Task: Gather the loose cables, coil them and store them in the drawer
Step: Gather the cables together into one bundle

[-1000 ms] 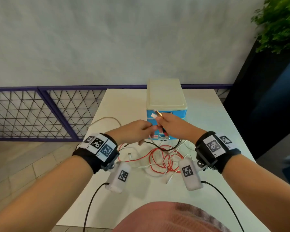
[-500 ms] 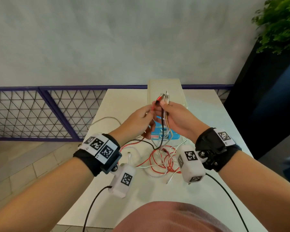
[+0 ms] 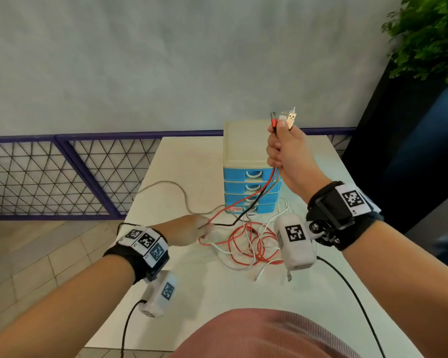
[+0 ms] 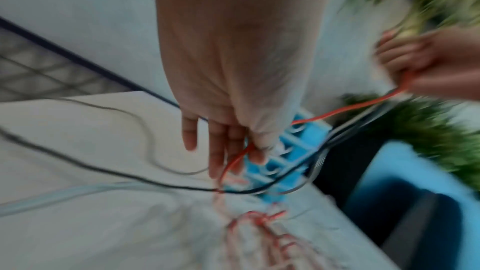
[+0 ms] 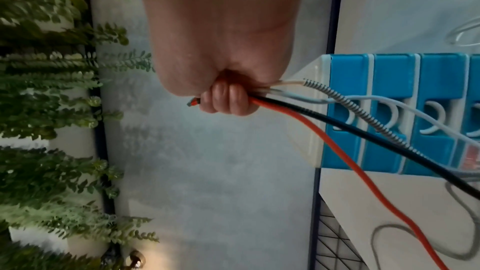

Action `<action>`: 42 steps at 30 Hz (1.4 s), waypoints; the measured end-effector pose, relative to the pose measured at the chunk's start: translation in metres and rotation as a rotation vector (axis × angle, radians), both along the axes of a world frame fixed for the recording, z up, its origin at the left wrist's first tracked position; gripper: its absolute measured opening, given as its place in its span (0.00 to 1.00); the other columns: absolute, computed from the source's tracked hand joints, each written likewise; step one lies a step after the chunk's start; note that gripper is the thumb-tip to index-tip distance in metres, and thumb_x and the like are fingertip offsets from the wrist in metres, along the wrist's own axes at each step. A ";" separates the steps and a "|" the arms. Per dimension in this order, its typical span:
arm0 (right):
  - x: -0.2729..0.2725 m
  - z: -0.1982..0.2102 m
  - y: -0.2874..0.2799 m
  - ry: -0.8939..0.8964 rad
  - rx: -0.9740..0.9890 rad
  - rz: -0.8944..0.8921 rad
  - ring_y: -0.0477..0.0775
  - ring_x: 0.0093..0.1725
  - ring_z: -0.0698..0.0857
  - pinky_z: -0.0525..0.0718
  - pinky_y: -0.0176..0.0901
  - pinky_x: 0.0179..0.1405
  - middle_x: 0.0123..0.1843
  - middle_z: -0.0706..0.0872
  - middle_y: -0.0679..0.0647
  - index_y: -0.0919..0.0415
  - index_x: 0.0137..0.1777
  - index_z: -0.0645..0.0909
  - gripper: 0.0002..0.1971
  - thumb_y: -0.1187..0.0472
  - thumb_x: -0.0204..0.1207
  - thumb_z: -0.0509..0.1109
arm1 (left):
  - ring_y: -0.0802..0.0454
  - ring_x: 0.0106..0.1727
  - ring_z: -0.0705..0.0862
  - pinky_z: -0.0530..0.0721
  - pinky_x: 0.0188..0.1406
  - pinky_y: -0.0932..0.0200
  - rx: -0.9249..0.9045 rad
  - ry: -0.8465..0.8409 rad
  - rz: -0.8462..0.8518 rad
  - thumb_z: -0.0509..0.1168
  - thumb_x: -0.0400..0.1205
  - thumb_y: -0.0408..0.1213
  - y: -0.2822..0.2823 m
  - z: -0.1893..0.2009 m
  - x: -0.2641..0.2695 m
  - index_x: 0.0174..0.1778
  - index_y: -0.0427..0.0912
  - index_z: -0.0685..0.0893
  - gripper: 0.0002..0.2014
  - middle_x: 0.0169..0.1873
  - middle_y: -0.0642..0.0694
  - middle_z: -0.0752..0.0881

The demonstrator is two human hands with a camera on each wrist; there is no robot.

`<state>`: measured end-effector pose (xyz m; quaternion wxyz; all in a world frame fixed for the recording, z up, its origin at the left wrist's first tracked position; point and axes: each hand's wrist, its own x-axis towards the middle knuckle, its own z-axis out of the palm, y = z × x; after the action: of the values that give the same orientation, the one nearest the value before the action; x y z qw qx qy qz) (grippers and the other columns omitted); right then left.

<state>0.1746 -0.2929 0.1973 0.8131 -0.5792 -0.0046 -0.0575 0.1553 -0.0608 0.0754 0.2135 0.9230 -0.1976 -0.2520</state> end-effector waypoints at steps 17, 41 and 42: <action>-0.001 -0.003 -0.019 -0.059 -0.267 -0.095 0.41 0.18 0.61 0.62 0.34 0.17 0.21 0.67 0.41 0.56 0.43 0.73 0.15 0.56 0.89 0.50 | 0.50 0.38 0.79 0.77 0.46 0.58 0.032 0.240 0.064 0.57 0.75 0.29 0.031 -0.024 0.010 0.44 0.53 0.78 0.13 0.41 0.43 0.87; -0.006 -0.022 -0.003 0.129 -0.829 0.132 0.46 0.23 0.68 0.71 0.34 0.20 0.27 0.70 0.50 0.57 0.43 0.81 0.13 0.52 0.84 0.61 | 0.58 0.25 0.73 0.75 0.30 0.61 -0.458 -0.226 0.197 0.54 0.87 0.48 -0.019 0.091 0.022 0.38 0.42 0.82 0.19 0.25 0.52 0.75; -0.005 -0.022 -0.009 0.138 -0.818 0.124 0.46 0.22 0.68 0.71 0.34 0.20 0.27 0.70 0.50 0.58 0.44 0.81 0.12 0.53 0.84 0.62 | 0.56 0.26 0.73 0.76 0.31 0.61 -0.492 -0.174 0.235 0.53 0.87 0.48 -0.016 0.089 0.022 0.40 0.40 0.82 0.19 0.26 0.50 0.74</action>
<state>0.1698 -0.3016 0.1756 0.5165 -0.8555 -0.0076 0.0369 0.1776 -0.0764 0.1642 0.4408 0.8783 -0.1621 -0.0897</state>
